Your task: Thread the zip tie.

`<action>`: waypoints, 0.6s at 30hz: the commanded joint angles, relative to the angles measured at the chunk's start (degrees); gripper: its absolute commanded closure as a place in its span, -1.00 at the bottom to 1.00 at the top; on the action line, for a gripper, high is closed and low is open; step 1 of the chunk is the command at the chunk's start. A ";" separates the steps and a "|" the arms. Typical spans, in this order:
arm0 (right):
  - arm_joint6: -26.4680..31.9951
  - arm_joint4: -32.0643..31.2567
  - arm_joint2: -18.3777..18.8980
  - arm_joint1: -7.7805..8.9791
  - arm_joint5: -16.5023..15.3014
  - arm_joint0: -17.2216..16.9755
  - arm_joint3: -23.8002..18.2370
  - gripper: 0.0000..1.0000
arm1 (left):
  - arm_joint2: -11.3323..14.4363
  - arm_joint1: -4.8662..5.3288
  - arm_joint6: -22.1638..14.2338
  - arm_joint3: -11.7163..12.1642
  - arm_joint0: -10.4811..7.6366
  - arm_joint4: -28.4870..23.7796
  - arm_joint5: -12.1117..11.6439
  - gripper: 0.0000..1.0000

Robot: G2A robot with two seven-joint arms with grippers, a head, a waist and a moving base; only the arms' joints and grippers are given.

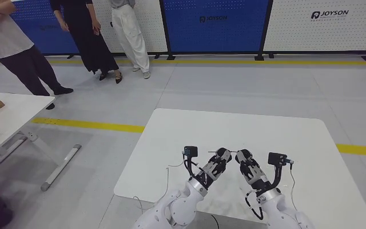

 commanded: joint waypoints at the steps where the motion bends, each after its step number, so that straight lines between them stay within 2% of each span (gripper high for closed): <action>1: 0.02 -0.19 -0.14 0.00 -0.05 0.04 -0.01 1.00 | 0.08 0.01 -0.27 0.02 0.07 0.16 -0.16 1.00; 12: -0.57 -0.23 0.10 0.05 -0.27 -0.41 0.00 1.00 | 0.01 -0.04 -0.37 0.39 0.13 0.42 0.42 1.00; 13: -0.60 -0.24 0.13 0.06 -0.28 -0.47 0.00 1.00 | 0.01 -0.04 -0.43 0.40 0.14 0.41 0.42 0.70; 16: -0.63 -0.24 0.17 0.07 -0.28 -0.55 -0.01 1.00 | 0.14 -0.04 -0.76 0.46 0.14 0.70 0.28 0.38; 17: -0.65 -0.27 0.17 0.07 -0.28 -0.57 0.00 1.00 | 0.19 -0.05 -0.83 0.45 0.16 0.75 0.19 0.20; 18: -0.68 -0.31 0.17 0.07 -0.28 -0.57 0.00 1.00 | 0.21 -0.05 -0.83 0.45 0.19 0.76 0.16 0.14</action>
